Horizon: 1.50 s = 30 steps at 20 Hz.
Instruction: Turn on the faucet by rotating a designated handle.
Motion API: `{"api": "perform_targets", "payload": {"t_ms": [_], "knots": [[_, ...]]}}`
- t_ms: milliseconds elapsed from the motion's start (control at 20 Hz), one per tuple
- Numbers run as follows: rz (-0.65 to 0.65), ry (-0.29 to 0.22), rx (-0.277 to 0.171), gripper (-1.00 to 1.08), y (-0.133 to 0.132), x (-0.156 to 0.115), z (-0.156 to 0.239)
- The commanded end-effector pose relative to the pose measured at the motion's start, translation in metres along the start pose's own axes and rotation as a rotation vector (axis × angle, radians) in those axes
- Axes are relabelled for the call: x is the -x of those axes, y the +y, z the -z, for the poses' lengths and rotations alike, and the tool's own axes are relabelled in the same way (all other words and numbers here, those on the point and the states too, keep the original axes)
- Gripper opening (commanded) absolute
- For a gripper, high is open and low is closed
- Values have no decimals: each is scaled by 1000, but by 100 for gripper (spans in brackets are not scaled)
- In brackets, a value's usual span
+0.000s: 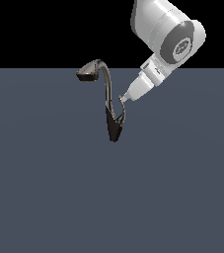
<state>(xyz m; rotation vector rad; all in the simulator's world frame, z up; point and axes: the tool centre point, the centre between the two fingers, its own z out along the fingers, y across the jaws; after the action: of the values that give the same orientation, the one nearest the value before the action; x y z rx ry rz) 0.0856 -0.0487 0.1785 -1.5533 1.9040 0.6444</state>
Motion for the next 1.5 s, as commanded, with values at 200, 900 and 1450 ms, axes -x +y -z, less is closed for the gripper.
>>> {"api": "perform_targets", "payload": {"t_ms": [200,900,1450], "knots": [[1,0,0,-100,16,6,0],[-4,5,-10,-100,45,7,2],[0,1,-2,-100,83,-4,0]]}}
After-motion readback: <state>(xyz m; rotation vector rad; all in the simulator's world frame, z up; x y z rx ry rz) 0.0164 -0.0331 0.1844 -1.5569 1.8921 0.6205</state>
